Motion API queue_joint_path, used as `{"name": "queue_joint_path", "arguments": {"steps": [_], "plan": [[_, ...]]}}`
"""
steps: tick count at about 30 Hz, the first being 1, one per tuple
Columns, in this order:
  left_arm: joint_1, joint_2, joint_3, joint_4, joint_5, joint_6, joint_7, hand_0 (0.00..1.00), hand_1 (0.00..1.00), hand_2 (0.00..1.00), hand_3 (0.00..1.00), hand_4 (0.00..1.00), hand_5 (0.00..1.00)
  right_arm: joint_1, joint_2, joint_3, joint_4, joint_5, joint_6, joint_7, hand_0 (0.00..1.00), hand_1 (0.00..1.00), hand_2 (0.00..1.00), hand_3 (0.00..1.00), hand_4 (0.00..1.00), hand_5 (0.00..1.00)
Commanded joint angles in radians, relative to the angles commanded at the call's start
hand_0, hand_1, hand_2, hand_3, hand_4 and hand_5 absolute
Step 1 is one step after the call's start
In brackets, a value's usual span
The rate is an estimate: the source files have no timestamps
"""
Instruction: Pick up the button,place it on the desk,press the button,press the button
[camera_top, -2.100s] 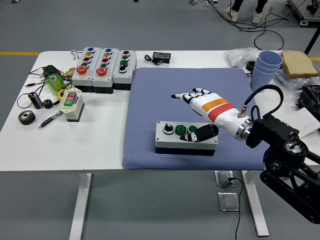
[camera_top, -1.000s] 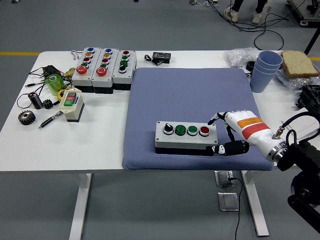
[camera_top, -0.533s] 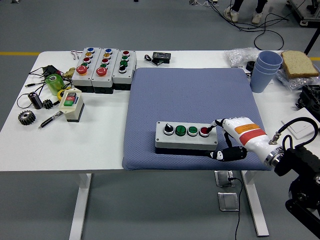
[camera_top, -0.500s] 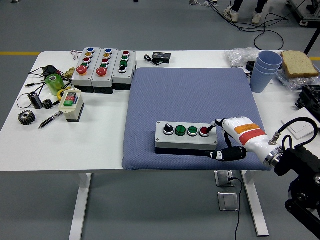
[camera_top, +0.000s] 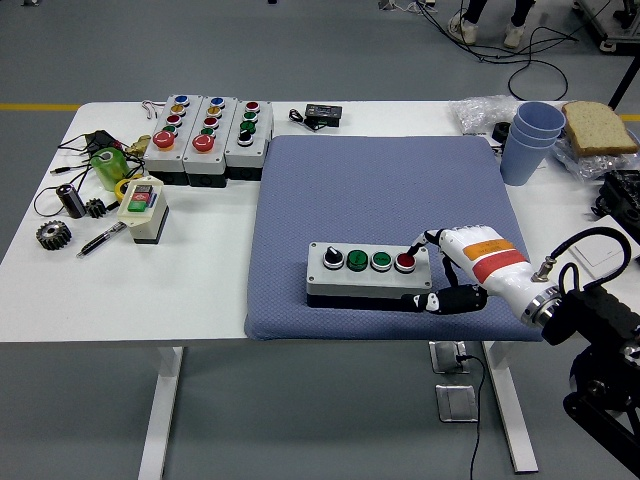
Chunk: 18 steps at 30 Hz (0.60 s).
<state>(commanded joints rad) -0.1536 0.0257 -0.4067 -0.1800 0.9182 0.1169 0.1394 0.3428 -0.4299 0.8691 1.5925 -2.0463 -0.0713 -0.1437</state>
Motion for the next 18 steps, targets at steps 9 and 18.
{"name": "queue_joint_path", "arguments": {"steps": [9,18], "plan": [[0.000,-0.001,-0.003,0.000,0.008,-0.001,0.002,0.625,0.662,0.676,0.589,0.339,0.646,0.003,0.009,-0.025,-0.028,0.003,0.018,-0.010,0.122,0.002,0.166,0.662,0.907,0.465],[-0.001,-0.001,0.000,0.000,0.005,-0.001,0.001,0.625,0.662,0.677,0.590,0.340,0.648,0.005,0.003,-0.001,-0.020,0.004,0.014,-0.013,0.123,0.002,0.166,0.663,0.903,0.466]]}}
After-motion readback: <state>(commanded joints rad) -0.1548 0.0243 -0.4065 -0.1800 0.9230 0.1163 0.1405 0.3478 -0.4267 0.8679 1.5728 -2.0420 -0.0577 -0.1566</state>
